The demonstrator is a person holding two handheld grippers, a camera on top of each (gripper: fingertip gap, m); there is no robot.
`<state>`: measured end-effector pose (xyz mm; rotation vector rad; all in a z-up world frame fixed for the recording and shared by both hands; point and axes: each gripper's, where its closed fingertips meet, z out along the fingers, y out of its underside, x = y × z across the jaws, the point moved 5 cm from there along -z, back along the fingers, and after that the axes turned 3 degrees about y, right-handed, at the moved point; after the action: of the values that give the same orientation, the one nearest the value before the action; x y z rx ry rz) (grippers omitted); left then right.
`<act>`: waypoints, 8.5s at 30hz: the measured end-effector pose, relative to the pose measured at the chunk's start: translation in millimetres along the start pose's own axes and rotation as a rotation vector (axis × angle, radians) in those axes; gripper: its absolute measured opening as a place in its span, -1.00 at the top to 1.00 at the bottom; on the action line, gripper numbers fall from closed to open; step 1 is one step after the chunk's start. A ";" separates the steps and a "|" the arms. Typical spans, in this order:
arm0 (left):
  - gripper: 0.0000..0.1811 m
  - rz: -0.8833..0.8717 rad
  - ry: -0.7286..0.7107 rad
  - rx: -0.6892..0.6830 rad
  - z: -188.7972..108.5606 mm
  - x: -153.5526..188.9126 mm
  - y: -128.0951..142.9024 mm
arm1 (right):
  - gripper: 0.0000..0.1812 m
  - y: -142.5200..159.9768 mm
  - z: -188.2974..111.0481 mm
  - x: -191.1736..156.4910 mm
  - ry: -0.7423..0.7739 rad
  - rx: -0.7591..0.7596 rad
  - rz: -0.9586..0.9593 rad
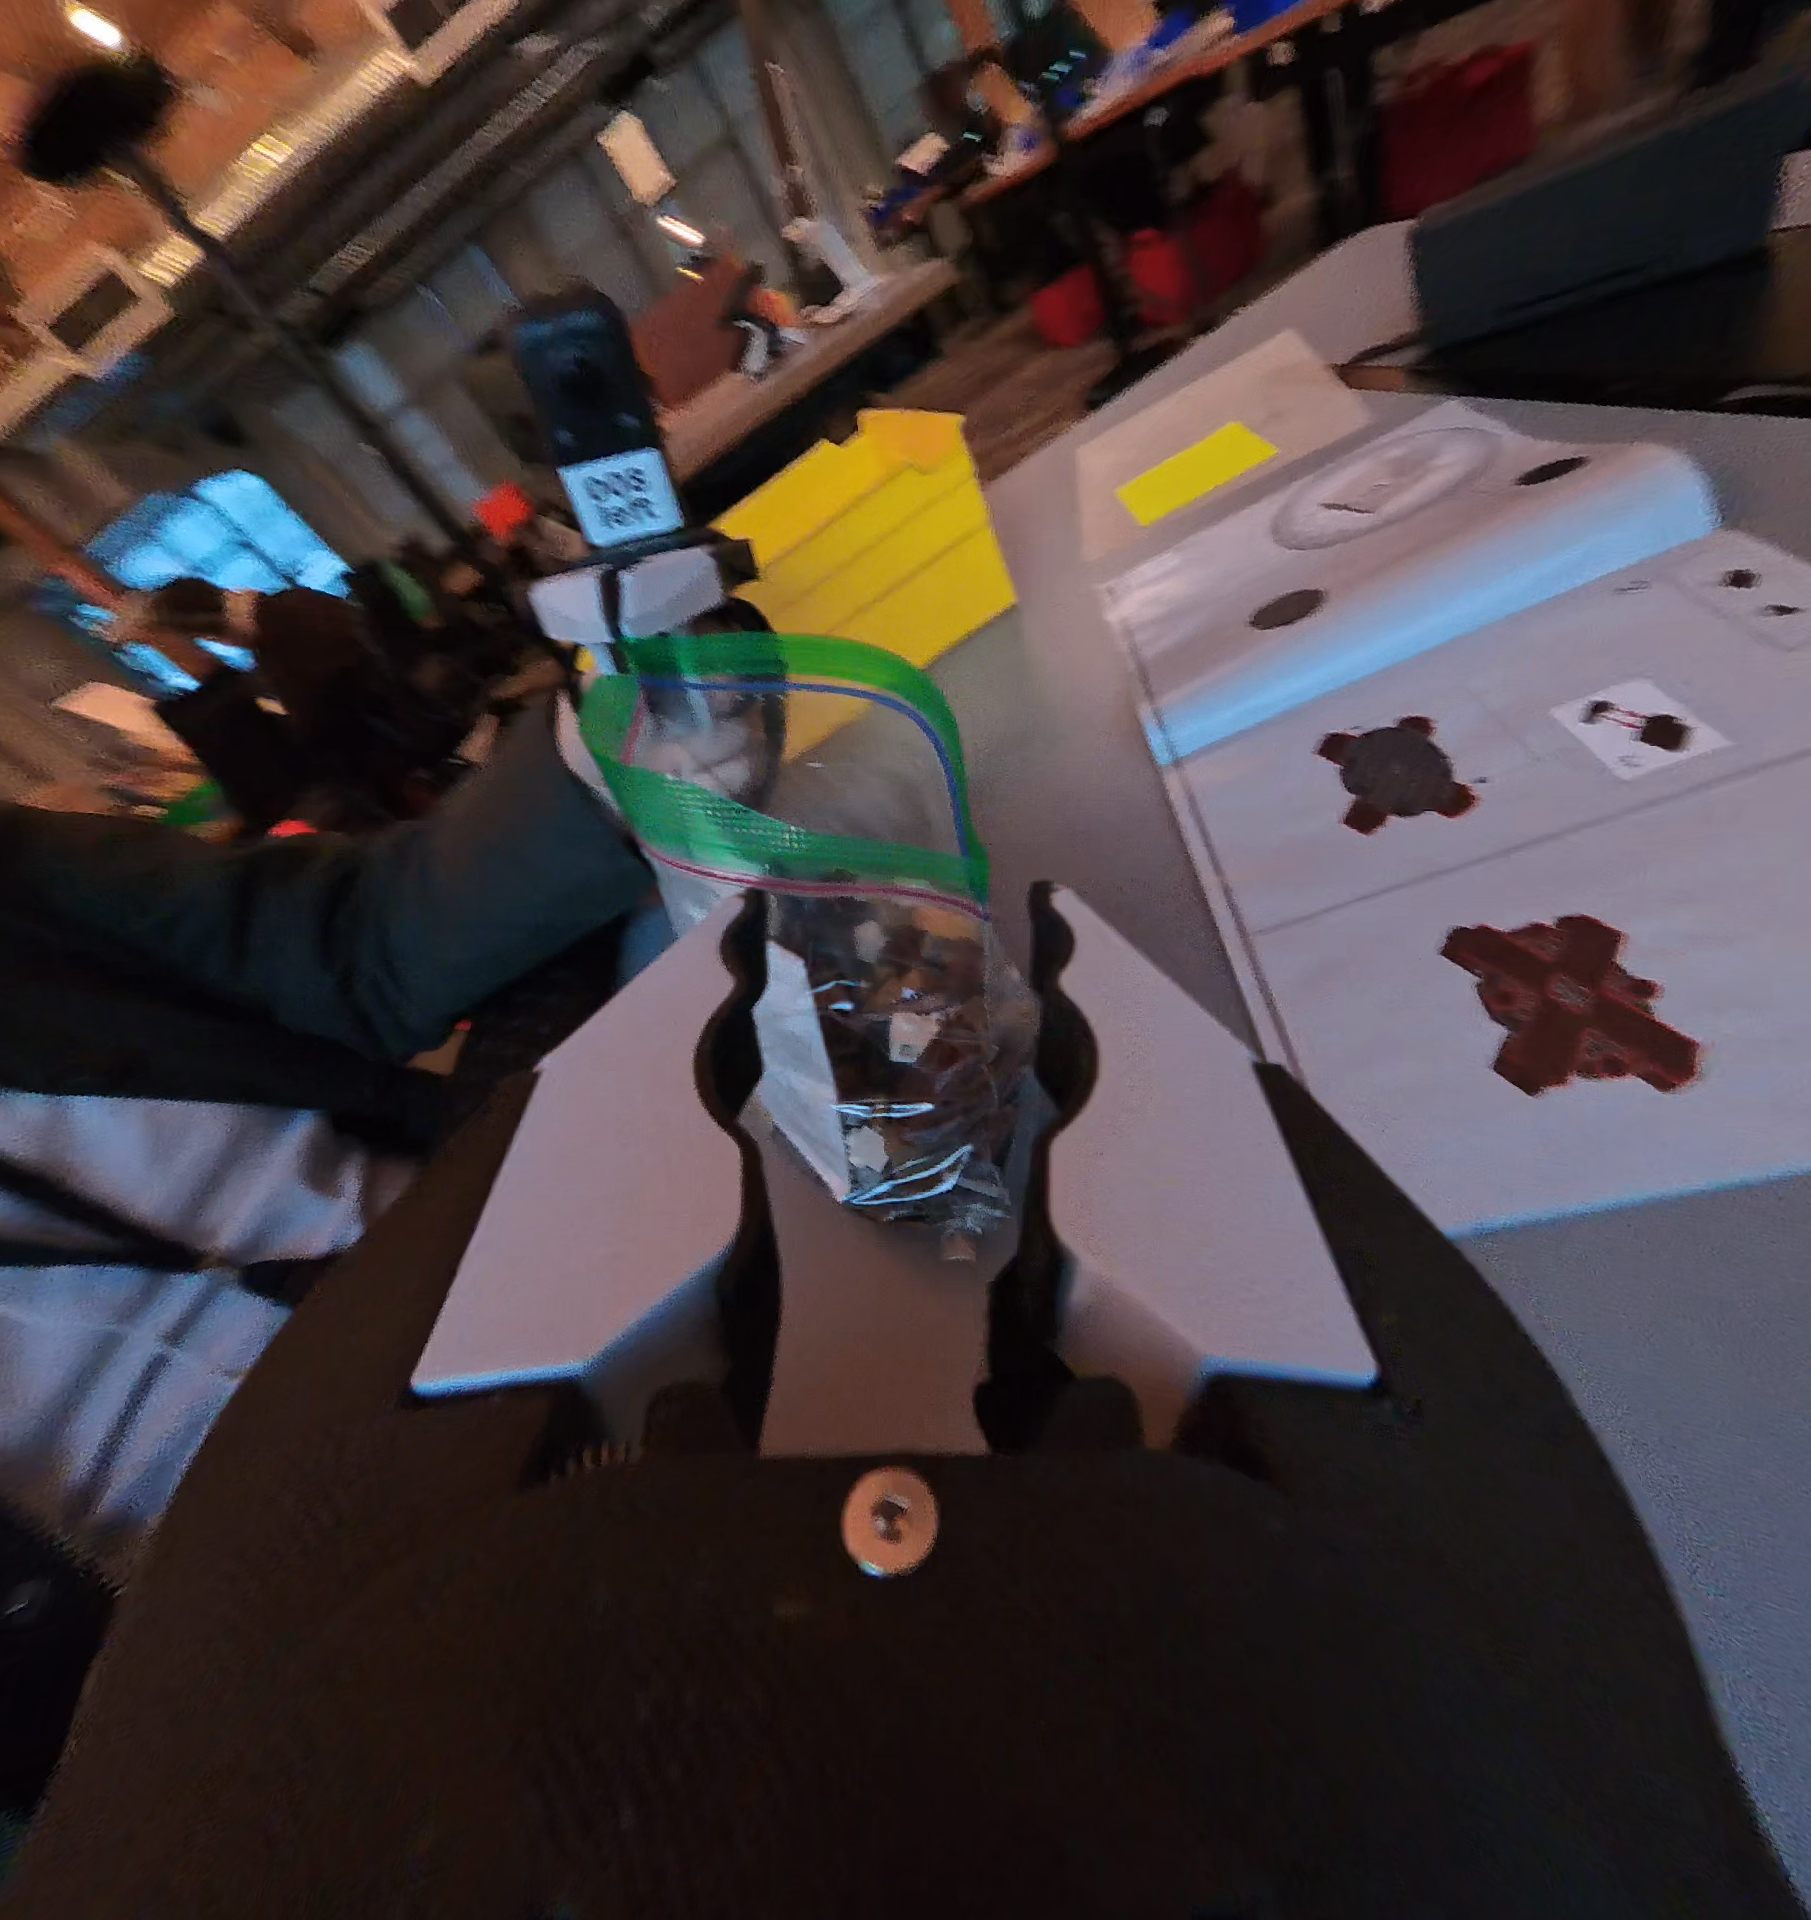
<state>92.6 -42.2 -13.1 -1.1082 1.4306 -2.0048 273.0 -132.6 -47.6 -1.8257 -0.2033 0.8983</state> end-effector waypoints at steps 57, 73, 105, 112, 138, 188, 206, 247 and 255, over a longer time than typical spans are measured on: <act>1.00 0.425 -0.073 -1.180 154.6 -22.5 1.4 | 1.00 -11.2 -29.1 -15.7 -0.011 -0.036 -0.370; 1.00 0.402 -0.055 -1.170 155.7 -23.7 1.4 | 1.00 -13.7 -31.5 -15.9 -0.013 -0.036 -0.348; 1.00 0.276 -0.050 -1.117 151.7 -38.6 7.5 | 1.00 -10.1 -32.8 -4.5 0.014 -0.062 -0.312; 0.68 0.211 -0.125 -1.069 149.6 -45.9 12.0 | 1.00 -8.2 -34.1 2.7 0.029 -0.063 -0.280; 0.63 0.126 -0.258 -0.915 59.4 -41.2 0.1 | 1.00 -7.1 -37.1 7.3 0.052 -0.061 -0.278; 0.11 0.762 -0.667 -0.909 -1.0 24.3 69.9 | 1.00 -4.0 -35.1 16.1 0.090 -0.059 -0.250; -0.07 1.552 -0.981 -0.858 -68.2 109.6 40.6 | 0.09 24.0 173.1 -152.6 0.201 -0.160 -0.615; 0.00 1.470 -1.090 -0.900 -138.1 108.2 36.7 | 0.36 37.5 245.7 -116.7 0.351 -0.374 -0.721; 0.03 1.475 -1.082 -0.885 -139.0 110.7 36.5 | 0.34 26.6 243.5 -159.7 0.201 -0.262 -0.745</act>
<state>-87.6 -56.9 -27.8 -0.6836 1.5655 0.2861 -7.0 -49.5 -36.0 -1.8463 -0.8392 0.1676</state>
